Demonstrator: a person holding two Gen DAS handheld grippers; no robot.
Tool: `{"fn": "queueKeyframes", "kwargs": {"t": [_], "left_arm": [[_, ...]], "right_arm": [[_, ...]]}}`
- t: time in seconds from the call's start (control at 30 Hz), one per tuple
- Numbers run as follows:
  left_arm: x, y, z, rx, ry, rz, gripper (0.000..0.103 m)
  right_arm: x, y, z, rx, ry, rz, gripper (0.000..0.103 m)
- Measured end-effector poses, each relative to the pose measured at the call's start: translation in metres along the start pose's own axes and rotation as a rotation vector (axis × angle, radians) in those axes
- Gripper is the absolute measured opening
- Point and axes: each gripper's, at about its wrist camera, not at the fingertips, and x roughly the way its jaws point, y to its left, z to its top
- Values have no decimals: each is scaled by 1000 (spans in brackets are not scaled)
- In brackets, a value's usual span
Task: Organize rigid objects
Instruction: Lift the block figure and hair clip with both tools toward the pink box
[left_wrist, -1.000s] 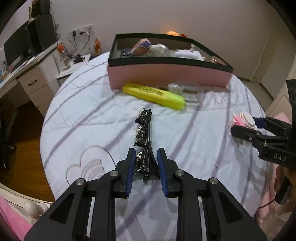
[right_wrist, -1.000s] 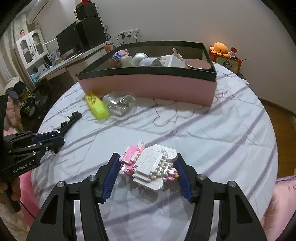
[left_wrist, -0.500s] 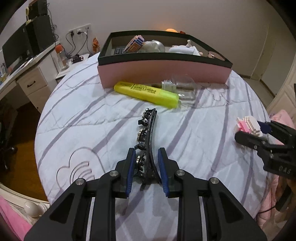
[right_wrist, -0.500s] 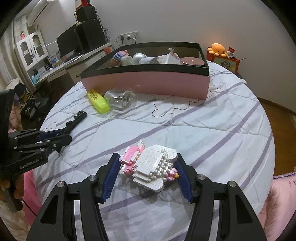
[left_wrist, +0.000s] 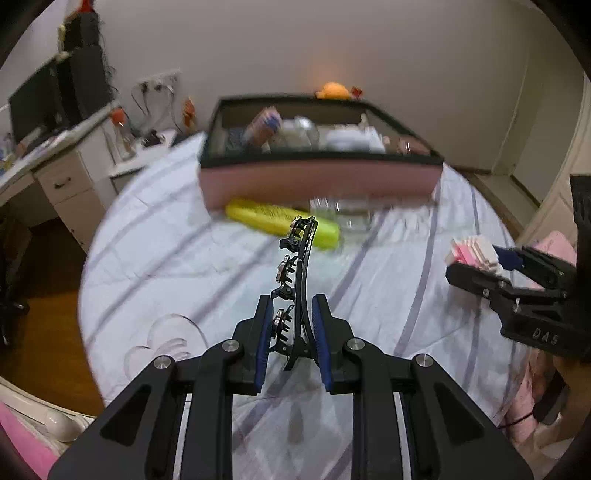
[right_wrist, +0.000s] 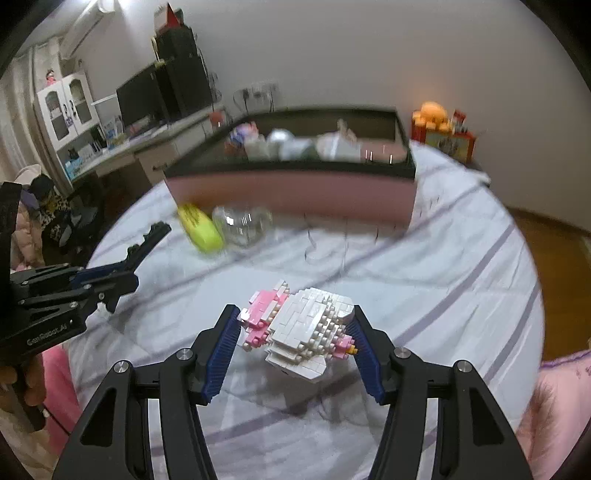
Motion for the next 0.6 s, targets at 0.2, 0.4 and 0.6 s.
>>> {"fn": "queueKeyframes", "kwargs": {"t": [0.2, 0.4, 0.6], "left_arm": [[-45, -4, 16, 3, -120, 14, 22], [-87, -11, 35, 18, -250, 62, 22], [-124, -17, 49, 16, -380, 89, 22]], "right_arm": [[-30, 13, 15, -23, -108, 12, 60], [-69, 34, 33, -79, -236, -3, 60], [-105, 52, 51, -123, -353, 4, 60]]}}
